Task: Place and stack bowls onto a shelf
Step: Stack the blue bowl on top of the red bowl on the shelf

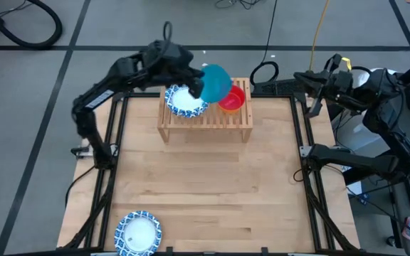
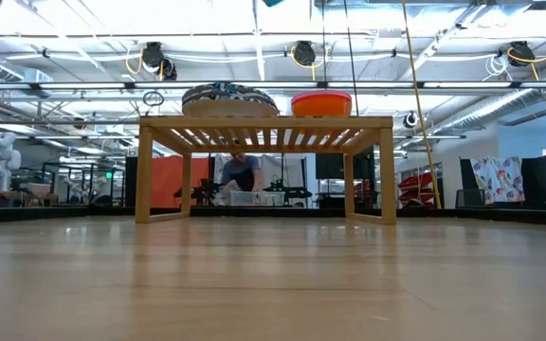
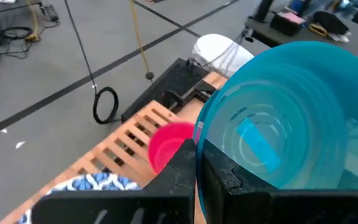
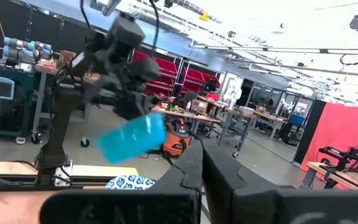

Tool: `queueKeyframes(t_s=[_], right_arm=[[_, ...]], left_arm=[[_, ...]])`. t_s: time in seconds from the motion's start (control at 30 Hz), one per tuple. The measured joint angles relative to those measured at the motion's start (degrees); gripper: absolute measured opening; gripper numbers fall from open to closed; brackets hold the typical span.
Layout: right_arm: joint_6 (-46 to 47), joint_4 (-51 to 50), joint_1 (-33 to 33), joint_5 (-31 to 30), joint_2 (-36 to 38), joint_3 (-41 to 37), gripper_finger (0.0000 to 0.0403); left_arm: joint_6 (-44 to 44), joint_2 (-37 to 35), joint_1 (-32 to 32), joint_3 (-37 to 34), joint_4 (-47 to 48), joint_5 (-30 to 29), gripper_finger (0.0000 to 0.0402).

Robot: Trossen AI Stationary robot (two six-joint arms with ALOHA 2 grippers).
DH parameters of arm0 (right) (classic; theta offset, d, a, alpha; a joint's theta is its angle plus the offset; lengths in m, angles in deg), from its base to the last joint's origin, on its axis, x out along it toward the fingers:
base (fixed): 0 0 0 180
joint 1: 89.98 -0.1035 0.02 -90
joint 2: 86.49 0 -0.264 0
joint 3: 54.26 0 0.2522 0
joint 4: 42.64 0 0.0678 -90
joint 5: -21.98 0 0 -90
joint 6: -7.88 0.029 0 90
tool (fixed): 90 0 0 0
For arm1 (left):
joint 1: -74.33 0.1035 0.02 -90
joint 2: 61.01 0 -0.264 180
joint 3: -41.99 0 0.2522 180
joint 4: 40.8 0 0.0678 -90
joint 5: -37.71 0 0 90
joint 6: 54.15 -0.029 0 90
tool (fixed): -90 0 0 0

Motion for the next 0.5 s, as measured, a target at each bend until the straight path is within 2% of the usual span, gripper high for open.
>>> queueKeyframes(t_s=[0.17,0.5], right_arm=[[0.1,0.0,0.0,0.0,0.2,0.0,0.0],[0.0,-1.8,0.0,0.0,0.2,0.0,0.0]], left_arm=[[-0.4,5.2,2.3,3.7,-0.2,-0.1,0.0004],[0.5,12.4,5.8,3.7,-4.1,2.1,0.0004]])
